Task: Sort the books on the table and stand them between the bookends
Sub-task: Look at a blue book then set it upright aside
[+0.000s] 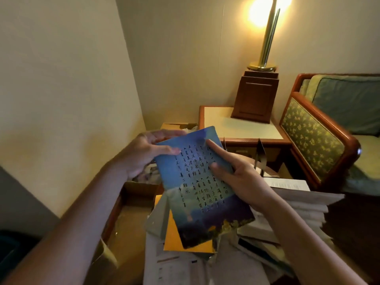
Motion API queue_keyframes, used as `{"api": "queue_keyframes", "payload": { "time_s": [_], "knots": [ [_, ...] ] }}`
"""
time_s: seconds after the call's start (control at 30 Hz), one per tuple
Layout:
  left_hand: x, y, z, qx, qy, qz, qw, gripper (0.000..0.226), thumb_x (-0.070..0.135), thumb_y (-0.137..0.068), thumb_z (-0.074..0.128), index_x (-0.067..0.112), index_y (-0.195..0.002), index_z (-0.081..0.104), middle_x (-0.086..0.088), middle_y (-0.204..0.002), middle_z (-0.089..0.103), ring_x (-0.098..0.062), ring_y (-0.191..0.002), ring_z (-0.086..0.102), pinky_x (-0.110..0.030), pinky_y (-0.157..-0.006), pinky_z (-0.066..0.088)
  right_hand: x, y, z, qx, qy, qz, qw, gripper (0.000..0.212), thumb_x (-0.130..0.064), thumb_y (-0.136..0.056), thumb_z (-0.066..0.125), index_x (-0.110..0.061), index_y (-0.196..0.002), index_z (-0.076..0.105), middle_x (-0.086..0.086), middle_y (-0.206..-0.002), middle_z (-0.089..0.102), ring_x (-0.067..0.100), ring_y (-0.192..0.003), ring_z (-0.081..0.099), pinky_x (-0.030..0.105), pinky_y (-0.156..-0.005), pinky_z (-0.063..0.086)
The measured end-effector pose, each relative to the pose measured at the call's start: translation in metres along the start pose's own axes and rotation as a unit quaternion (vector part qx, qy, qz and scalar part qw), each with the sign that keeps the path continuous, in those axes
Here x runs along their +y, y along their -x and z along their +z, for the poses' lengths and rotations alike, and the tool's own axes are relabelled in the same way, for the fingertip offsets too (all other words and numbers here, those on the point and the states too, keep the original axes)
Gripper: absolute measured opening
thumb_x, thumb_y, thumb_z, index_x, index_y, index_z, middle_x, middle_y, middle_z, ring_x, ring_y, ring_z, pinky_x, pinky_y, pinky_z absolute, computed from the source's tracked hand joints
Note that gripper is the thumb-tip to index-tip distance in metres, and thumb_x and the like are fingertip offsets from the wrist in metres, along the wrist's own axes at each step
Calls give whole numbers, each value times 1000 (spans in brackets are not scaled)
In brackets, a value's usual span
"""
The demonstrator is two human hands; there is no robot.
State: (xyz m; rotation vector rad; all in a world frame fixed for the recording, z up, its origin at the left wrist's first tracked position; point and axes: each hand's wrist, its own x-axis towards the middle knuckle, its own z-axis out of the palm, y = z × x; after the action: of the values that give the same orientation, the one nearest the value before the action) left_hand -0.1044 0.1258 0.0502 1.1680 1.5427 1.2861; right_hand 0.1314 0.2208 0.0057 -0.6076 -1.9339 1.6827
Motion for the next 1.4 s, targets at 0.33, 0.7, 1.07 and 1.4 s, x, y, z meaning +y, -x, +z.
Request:
{"api": "queue_keyframes", "payload": {
  "time_s": [0.33, 0.7, 1.07, 1.4],
  "knots": [
    [30, 27, 10, -93, -308, -9, 947, 40, 21, -91, 72, 41, -125, 68, 7, -115, 72, -22, -90, 72, -36, -79, 58, 30, 8, 36, 89, 140, -53, 985, 71, -25, -97, 62, -61, -146, 25, -10, -129, 60, 6, -112, 62, 33, -89, 58],
    [0, -22, 2, 113, -430, 77, 893, 35, 19, -99, 58, 36, -130, 65, 14, -37, 44, -12, -42, 28, -21, -42, 24, 118, 6, 66, 62, 361, 44, 929, 77, -33, -103, 49, -47, -155, -6, -3, -166, 13, 20, -148, 24, 36, -107, 43],
    [-42, -107, 23, 222, -361, 36, 905, 33, 22, -101, 52, 30, -129, 67, -3, -75, 72, -12, -47, 38, -24, -47, 31, 172, -21, 63, 14, 549, 36, 835, 68, -43, -104, 38, -36, -158, -3, 18, -165, -9, 41, -150, -17, 49, -113, -20],
    [-72, -159, 30, 254, -369, -15, 894, 35, 24, -102, 47, 32, -130, 65, -5, -115, 74, -24, -62, 57, -34, -61, 51, 183, -32, 61, -15, 576, 34, 817, 55, -53, -91, 50, -27, -139, 56, 26, -151, 41, 50, -142, 24, 65, -111, 7]
  ]
}}
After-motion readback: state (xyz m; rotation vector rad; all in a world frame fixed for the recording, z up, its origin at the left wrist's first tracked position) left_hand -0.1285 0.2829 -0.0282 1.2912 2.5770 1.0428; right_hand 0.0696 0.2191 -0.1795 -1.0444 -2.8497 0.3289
